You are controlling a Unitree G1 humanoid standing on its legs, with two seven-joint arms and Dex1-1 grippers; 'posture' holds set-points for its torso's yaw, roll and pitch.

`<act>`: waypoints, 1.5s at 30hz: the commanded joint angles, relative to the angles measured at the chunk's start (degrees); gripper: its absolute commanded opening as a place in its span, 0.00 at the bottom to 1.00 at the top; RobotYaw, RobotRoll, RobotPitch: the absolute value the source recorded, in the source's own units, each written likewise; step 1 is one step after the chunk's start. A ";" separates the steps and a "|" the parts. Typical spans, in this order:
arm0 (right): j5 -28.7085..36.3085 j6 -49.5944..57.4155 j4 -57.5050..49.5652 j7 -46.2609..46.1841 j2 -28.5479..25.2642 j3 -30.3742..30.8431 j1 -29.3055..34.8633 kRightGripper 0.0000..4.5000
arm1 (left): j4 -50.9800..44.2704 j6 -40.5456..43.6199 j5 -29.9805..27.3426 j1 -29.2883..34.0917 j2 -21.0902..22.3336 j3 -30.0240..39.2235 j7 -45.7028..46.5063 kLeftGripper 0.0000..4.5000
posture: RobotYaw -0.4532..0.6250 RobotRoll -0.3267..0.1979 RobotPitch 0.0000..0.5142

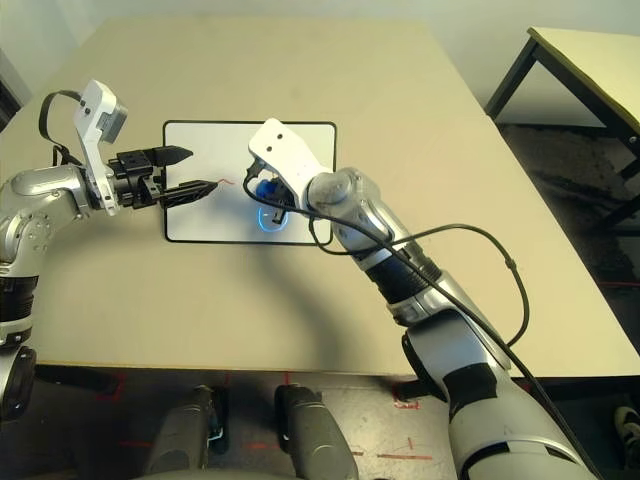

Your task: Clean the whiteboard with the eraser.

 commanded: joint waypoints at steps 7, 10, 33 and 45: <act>-1.69 0.79 0.59 1.24 1.36 -2.18 -0.24 0.17 | -1.06 0.73 -0.25 0.98 0.26 0.38 0.18 1.00 | 0.43 0.62 0.25; -1.49 5.21 -5.47 3.62 1.24 -0.07 4.48 0.17 | -1.09 0.85 -0.27 1.07 0.35 0.34 0.08 1.00 | 0.43 0.62 0.26; -3.62 7.91 -2.81 2.95 2.24 -3.25 0.26 0.17 | -1.27 1.11 -0.39 1.79 0.23 0.34 -0.07 1.00 | 0.42 0.62 0.27; -4.55 11.16 -8.65 4.55 1.03 -2.13 3.85 0.17 | -1.30 1.41 -0.47 1.80 0.20 0.18 -0.15 1.00 | 0.42 0.62 0.28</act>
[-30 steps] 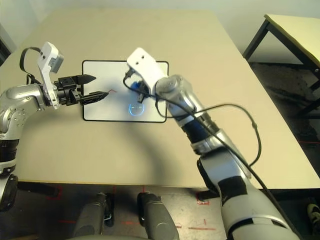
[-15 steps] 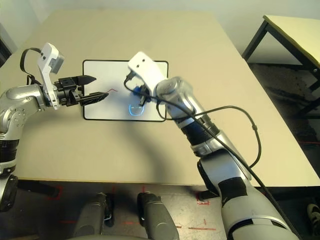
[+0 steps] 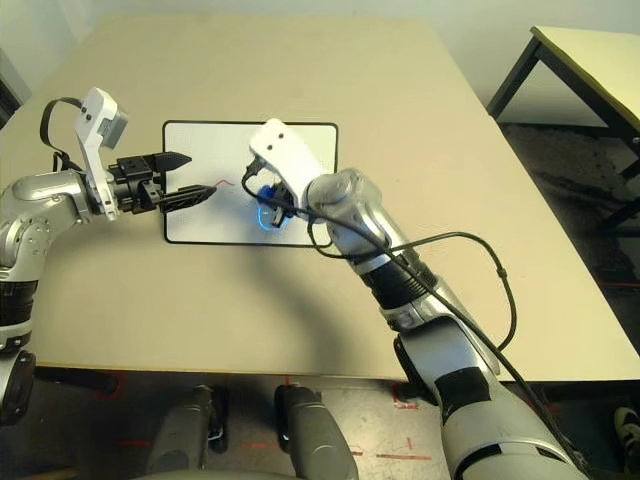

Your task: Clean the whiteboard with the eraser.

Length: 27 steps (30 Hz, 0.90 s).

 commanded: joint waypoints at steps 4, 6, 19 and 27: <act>-1.17 -2.37 8.00 -3.55 0.40 -2.83 -7.08 0.17 | -1.10 0.49 -0.34 0.80 0.06 0.03 -0.20 1.00 | 0.42 0.62 0.28; -1.19 -2.86 9.24 -3.87 0.53 -3.12 -7.95 0.17 | -1.23 0.56 -0.39 0.89 0.05 0.08 -0.13 1.00 | 0.42 0.62 0.28; -2.13 2.62 -2.54 0.58 -1.85 2.67 5.43 0.17 | -2.09 1.23 -0.59 1.24 0.13 0.39 0.24 1.00 | 0.43 0.62 0.29; -2.22 0.31 3.33 -2.01 -1.25 -1.09 -0.74 0.17 | -1.71 1.09 -0.52 1.05 0.16 0.26 0.04 1.00 | 0.42 0.62 0.28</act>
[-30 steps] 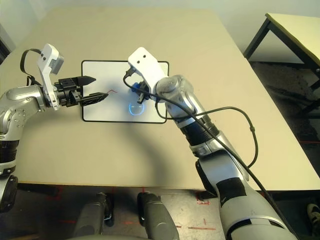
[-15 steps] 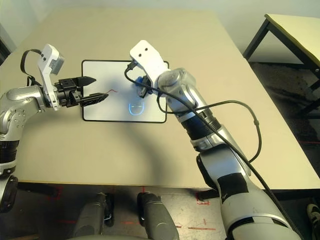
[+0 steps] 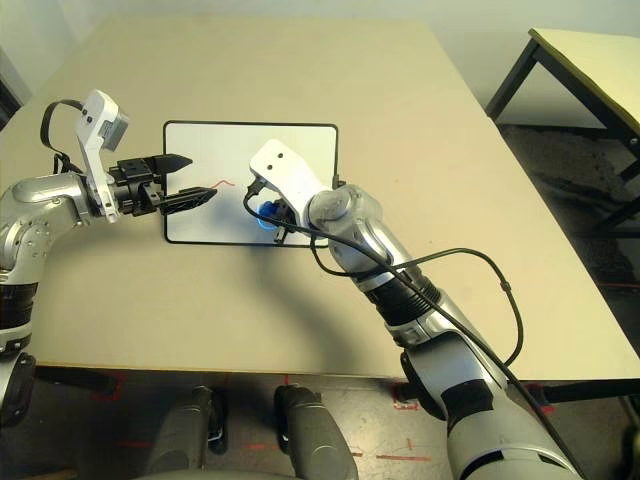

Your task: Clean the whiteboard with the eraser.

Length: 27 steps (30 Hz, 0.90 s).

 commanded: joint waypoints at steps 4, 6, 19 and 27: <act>-0.74 -1.39 7.52 -3.95 0.56 -3.48 -5.90 0.17 | -0.42 0.22 -0.35 0.42 0.09 0.08 -0.37 1.00 | 0.42 0.62 0.28; -0.69 -1.32 7.57 -3.96 0.62 -3.23 -5.65 0.17 | -0.51 0.27 -0.39 0.47 0.08 0.10 -0.34 1.00 | 0.42 0.62 0.29; -1.54 4.51 -5.76 0.56 -1.86 2.99 6.93 0.17 | -0.61 0.56 -0.54 0.31 0.21 0.06 -0.32 1.00 | 0.42 0.62 0.28; -1.34 1.94 1.07 -2.27 -1.35 -1.03 0.87 0.17 | -0.10 0.22 -0.28 0.13 0.40 -0.17 -0.85 1.00 | 0.42 0.62 0.27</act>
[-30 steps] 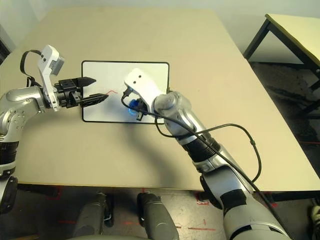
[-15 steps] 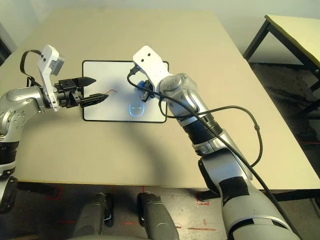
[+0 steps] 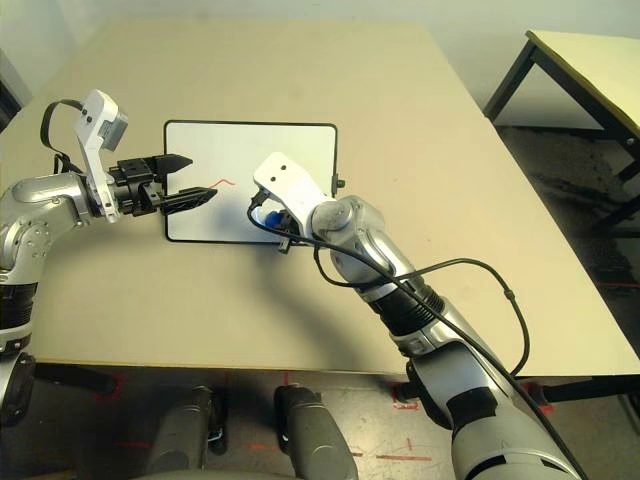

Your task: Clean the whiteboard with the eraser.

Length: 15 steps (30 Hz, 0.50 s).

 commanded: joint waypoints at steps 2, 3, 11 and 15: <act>-0.72 -0.51 5.14 -2.31 -0.24 -2.51 -1.86 0.17 | 0.07 -0.03 0.03 0.08 0.35 -0.18 -0.57 1.00 | 0.42 0.62 0.27; -0.72 -0.72 5.62 -2.53 -0.17 -2.70 -2.26 0.17 | 0.13 -0.06 0.06 0.05 0.31 -0.18 -0.59 1.00 | 0.42 0.62 0.27; -0.69 1.63 0.59 -1.23 -0.36 -0.28 1.67 0.16 | -0.01 -0.02 0.08 0.07 0.08 -0.17 -0.51 1.00 | 0.42 0.62 0.27; -0.79 2.91 -2.94 -0.04 -0.71 1.26 4.20 0.16 | -0.06 0.06 0.06 0.07 0.04 -0.19 -0.49 1.00 | 0.42 0.62 0.27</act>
